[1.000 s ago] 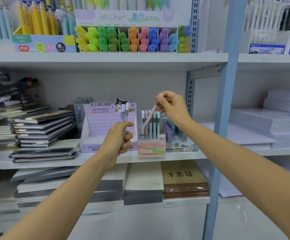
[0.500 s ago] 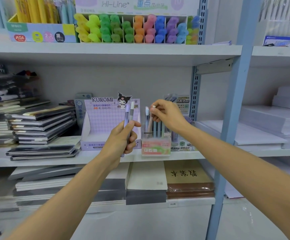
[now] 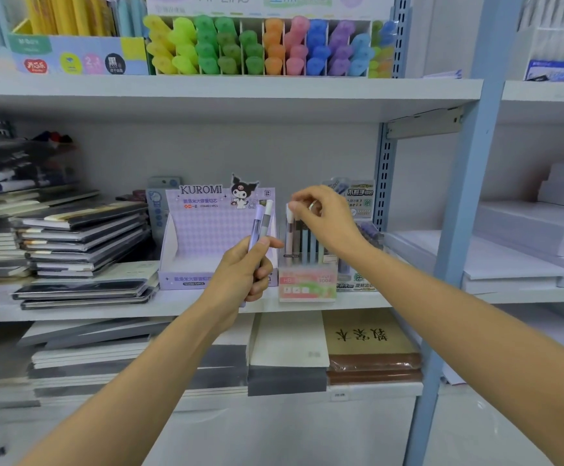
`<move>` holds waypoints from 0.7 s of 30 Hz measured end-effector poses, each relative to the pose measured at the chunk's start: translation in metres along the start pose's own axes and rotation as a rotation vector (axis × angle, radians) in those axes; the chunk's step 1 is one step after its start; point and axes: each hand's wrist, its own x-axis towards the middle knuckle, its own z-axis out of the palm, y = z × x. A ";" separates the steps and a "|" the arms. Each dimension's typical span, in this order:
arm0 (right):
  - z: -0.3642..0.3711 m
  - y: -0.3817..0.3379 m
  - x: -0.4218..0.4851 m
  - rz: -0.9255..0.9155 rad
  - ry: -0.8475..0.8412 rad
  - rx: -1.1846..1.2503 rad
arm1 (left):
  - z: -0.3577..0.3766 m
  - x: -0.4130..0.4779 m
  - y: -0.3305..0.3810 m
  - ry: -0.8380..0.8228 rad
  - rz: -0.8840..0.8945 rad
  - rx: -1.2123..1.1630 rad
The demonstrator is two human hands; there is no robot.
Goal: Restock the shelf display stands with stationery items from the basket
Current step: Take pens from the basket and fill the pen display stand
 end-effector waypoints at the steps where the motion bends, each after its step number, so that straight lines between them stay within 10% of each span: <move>1: -0.002 -0.005 -0.001 0.019 -0.009 0.112 | 0.001 0.000 0.001 -0.005 0.002 0.003; 8: -0.014 -0.027 -0.015 0.057 -0.279 0.552 | 0.016 -0.006 0.012 -0.058 0.009 0.044; 21: -0.049 -0.005 0.000 0.087 0.109 0.397 | 0.016 -0.003 0.021 0.128 -0.096 0.008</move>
